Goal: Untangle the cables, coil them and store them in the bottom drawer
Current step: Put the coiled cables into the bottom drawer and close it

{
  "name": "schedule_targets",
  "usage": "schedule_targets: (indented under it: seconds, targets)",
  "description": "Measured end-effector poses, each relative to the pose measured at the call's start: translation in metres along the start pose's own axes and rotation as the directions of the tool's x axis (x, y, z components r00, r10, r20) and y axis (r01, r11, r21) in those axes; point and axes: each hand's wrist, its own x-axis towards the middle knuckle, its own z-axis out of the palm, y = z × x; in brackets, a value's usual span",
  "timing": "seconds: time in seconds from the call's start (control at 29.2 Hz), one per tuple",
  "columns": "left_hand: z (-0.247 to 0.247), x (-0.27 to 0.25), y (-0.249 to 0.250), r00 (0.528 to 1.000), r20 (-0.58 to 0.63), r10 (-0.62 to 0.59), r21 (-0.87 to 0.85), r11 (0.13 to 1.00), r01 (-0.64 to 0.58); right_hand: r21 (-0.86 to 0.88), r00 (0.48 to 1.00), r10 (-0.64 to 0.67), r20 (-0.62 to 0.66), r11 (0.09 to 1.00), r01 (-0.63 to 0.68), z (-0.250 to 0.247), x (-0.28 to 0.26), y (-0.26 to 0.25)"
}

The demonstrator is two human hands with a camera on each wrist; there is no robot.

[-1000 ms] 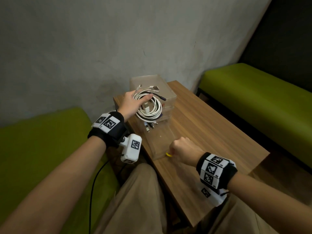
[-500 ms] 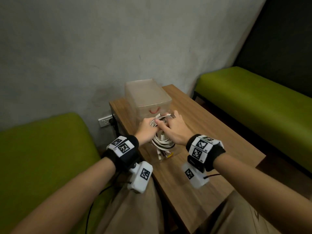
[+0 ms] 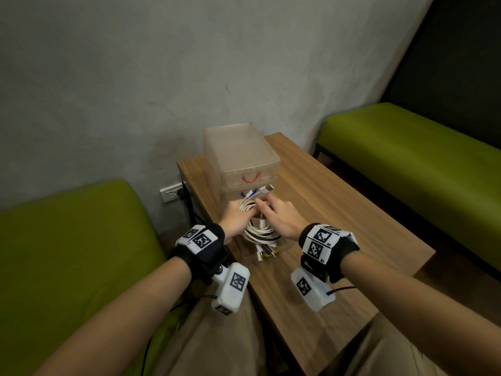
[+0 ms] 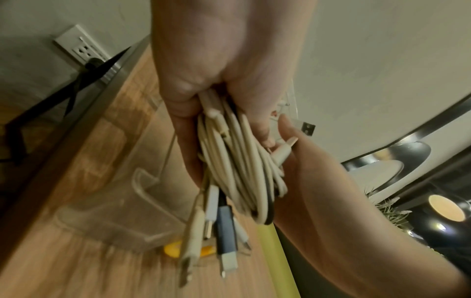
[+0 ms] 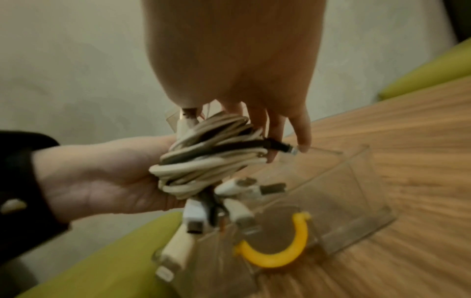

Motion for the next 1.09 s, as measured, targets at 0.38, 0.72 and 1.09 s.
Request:
schedule_targets:
  seconds: [0.38, 0.72, 1.09]
  targets:
    - [-0.008, 0.010, -0.001, 0.963, 0.124, -0.240, 0.106, 0.968, 0.228, 0.031, 0.989, -0.149, -0.012, 0.988, 0.149, 0.021, -0.005, 0.011]
    - [-0.002, 0.005, 0.006, 0.998, 0.069, 0.004, 0.636, 0.770, -0.047, 0.122, 0.934, -0.087, -0.348, 0.983, 0.137, 0.023, 0.003, -0.001]
    - [-0.011, 0.002, 0.002, 0.960, 0.209, 0.187, 0.946, 0.208, -0.247, -0.146, 0.993, -0.092, -0.080, 0.986, 0.080, 0.029, 0.000, 0.014]
